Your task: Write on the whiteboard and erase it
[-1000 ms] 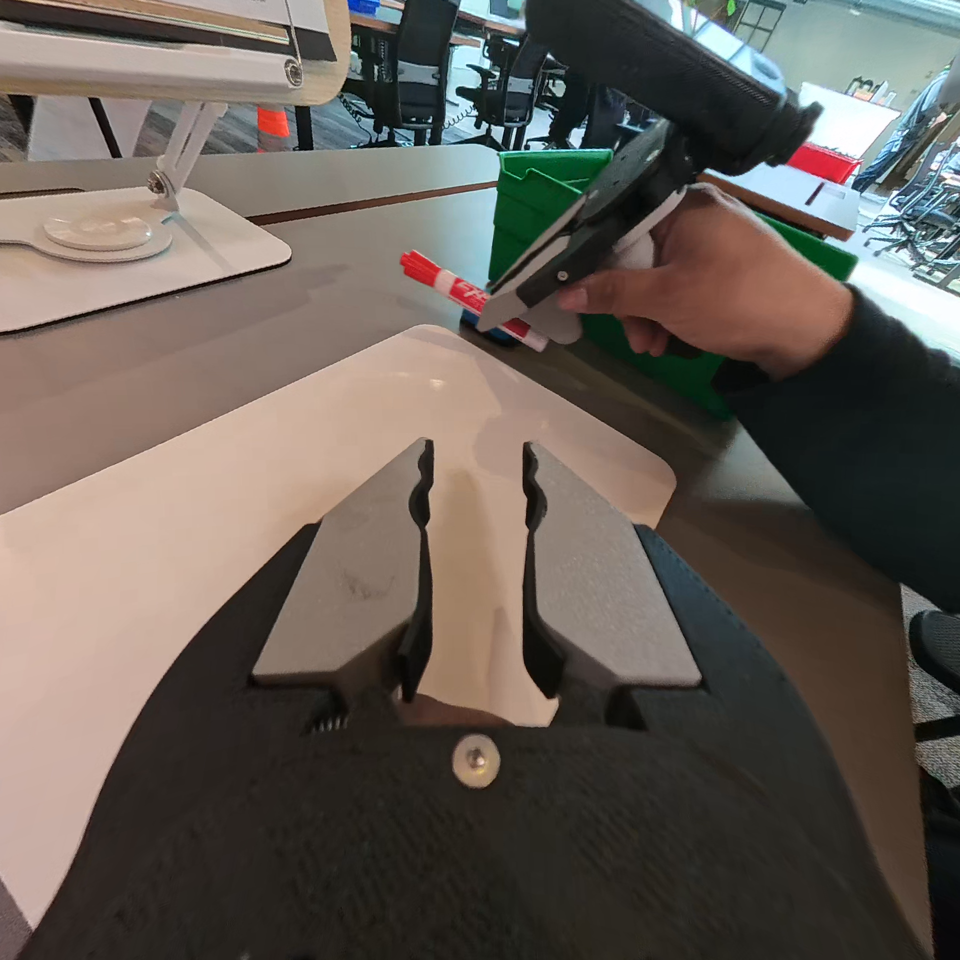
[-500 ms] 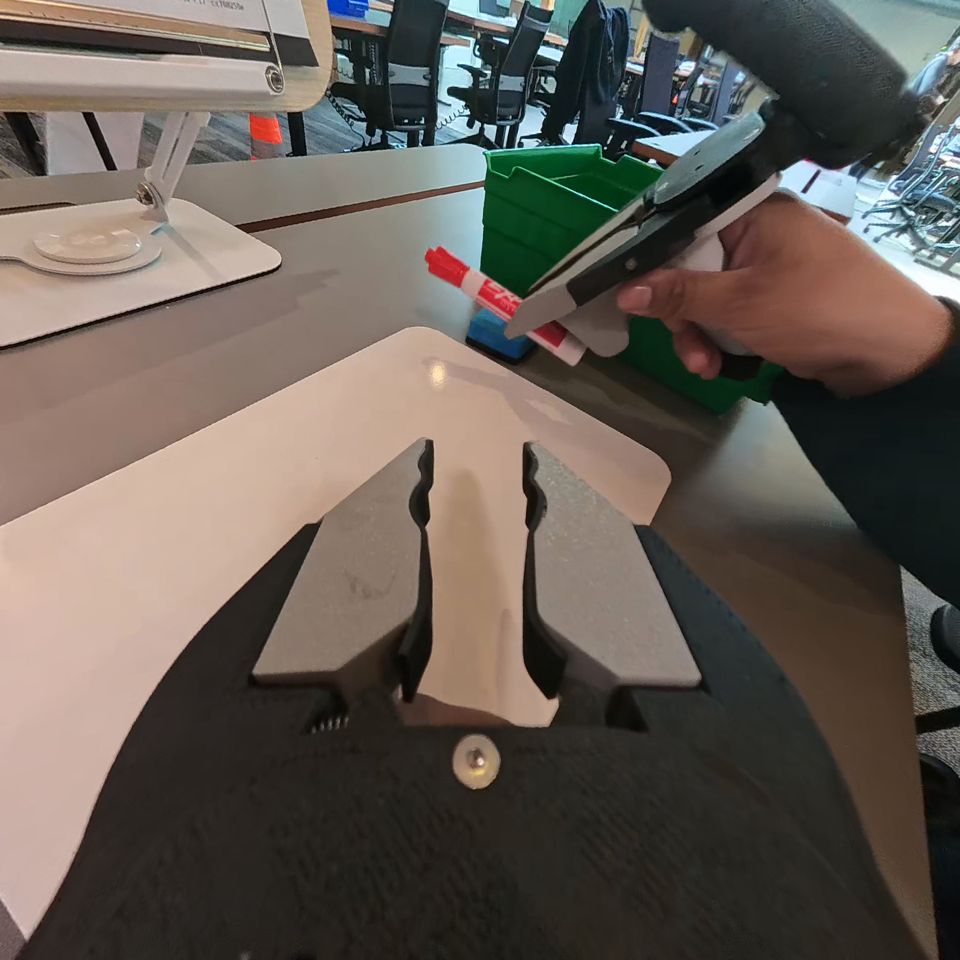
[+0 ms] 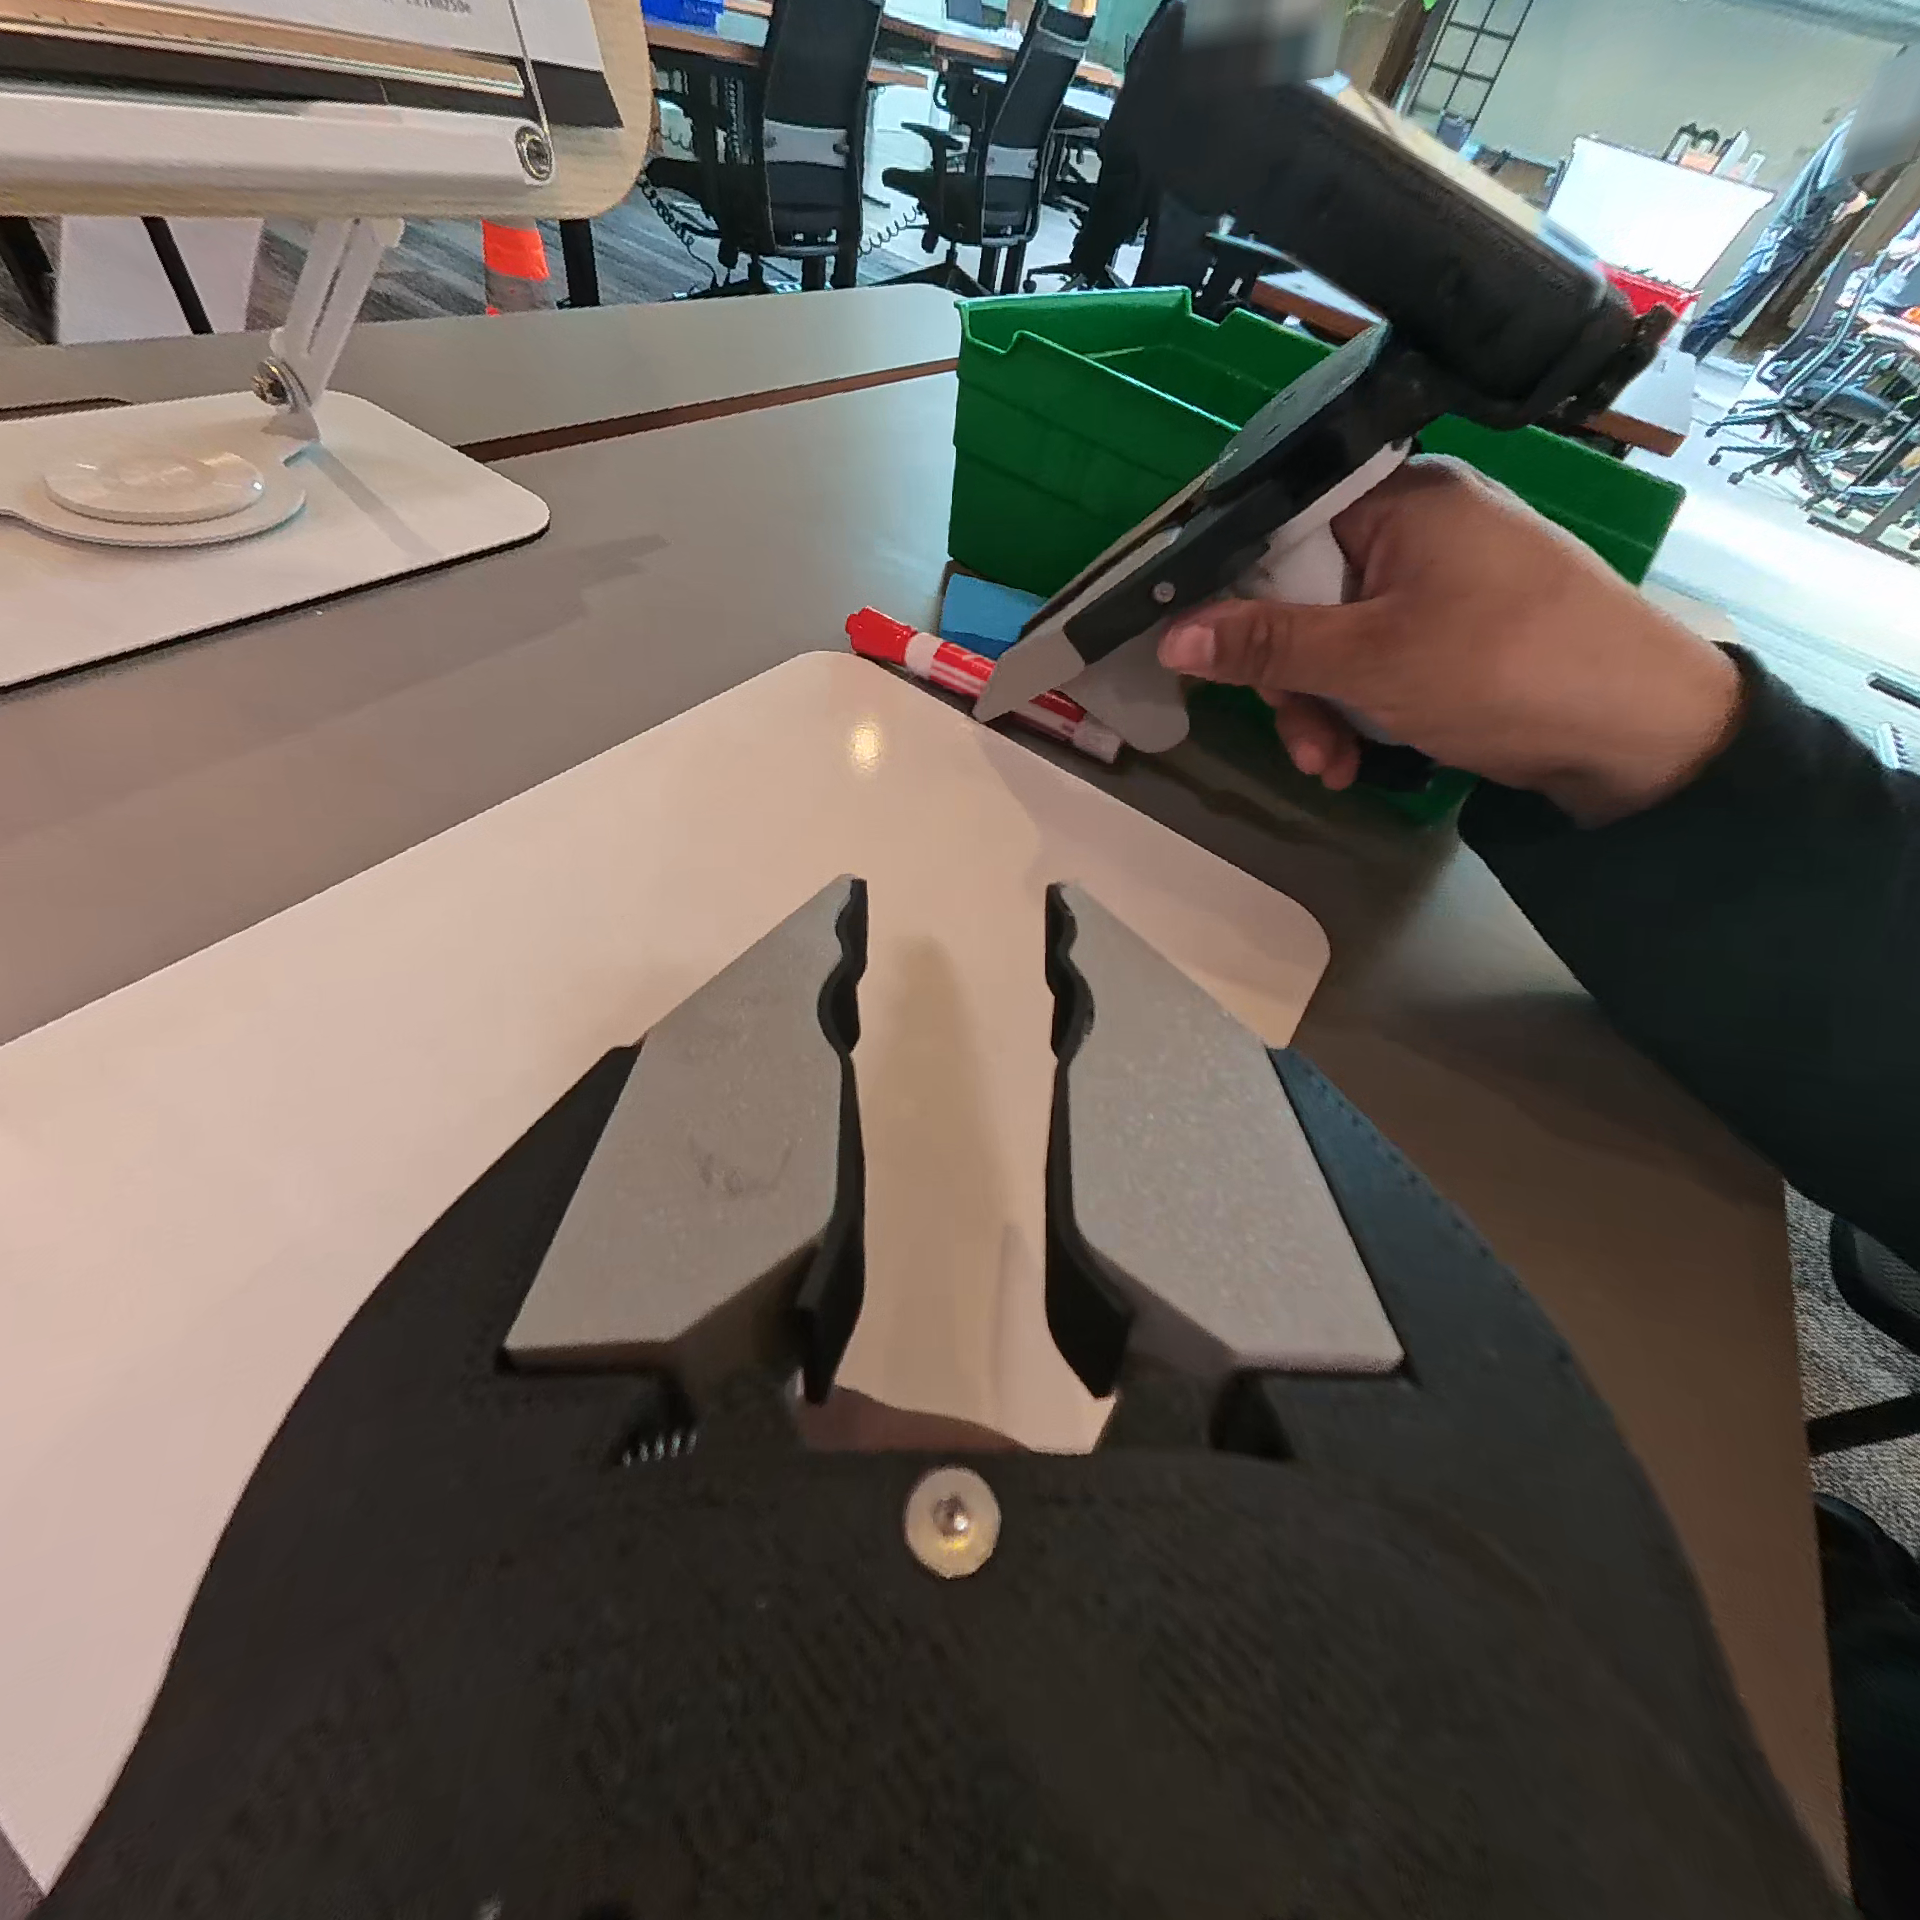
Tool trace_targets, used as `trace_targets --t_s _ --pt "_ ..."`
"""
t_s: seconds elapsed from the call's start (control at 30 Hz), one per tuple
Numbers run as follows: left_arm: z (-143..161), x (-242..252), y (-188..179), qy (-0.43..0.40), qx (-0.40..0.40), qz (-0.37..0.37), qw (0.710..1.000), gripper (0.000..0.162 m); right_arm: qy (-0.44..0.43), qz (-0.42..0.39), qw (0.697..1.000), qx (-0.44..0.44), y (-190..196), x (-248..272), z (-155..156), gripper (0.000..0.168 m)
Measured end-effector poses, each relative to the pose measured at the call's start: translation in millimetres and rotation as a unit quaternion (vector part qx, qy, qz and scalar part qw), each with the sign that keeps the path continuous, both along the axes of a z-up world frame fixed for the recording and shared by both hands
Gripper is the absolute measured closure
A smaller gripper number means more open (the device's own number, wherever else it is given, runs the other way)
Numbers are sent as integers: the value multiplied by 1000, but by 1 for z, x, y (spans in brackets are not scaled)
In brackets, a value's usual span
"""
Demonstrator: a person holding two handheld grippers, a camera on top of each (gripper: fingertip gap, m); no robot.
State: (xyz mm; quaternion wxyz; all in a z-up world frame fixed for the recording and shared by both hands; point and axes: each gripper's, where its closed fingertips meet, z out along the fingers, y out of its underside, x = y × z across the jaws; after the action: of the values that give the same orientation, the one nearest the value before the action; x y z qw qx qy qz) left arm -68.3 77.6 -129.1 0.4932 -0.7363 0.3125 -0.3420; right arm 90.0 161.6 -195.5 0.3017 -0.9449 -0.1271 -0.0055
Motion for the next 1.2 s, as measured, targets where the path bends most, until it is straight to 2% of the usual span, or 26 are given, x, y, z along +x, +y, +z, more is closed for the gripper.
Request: trace_targets --t_s 0.13,0.3,0.4,0.47,0.5,0.6,0.73,0.87,0.97,1.07,1.17,1.2 --pt "0 1 -1 1 2 -2 1000 130 -1 5 1000 -8 -8 -2 2 132" --pt "1 0 0 -2 -1 -1 1000 130 5 26 1000 6 -26 -8 10 142" --pt "2 0 -1 -1 2 -3 1000 130 12 40 999 -4 -34 -11 6 168" --pt "2 1 -2 0 5 -3 1000 130 20 52 998 -15 -36 -17 1 168" --pt "2 1 -2 0 5 -3 1000 130 27 58 998 -19 -37 -21 -2 161" --pt "2 -1 0 -1 2 -1 1000 130 44 65 997 -21 -38 -29 -6 168" --pt "1 0 -1 0 -1 -2 1000 130 22 60 998 10 -34 -24 4 168" --pt "0 1 -2 4 3 -4 1000 130 8 51 999 -5 -33 -15 -7 168" --pt "1 0 -1 1 1 -3 1000 130 30 59 998 -2 -33 -21 -7 168" --pt "1 0 -1 2 1 -2 1000 130 90 91 992 -19 -40 -41 -7 168" --pt "0 1 -1 5 3 -4 1000 130 25 62 998 9 -32 -22 -6 168" --pt "-1 1 -1 7 4 -3 1000 130 41 71 997 12 -33 -28 -3 168"
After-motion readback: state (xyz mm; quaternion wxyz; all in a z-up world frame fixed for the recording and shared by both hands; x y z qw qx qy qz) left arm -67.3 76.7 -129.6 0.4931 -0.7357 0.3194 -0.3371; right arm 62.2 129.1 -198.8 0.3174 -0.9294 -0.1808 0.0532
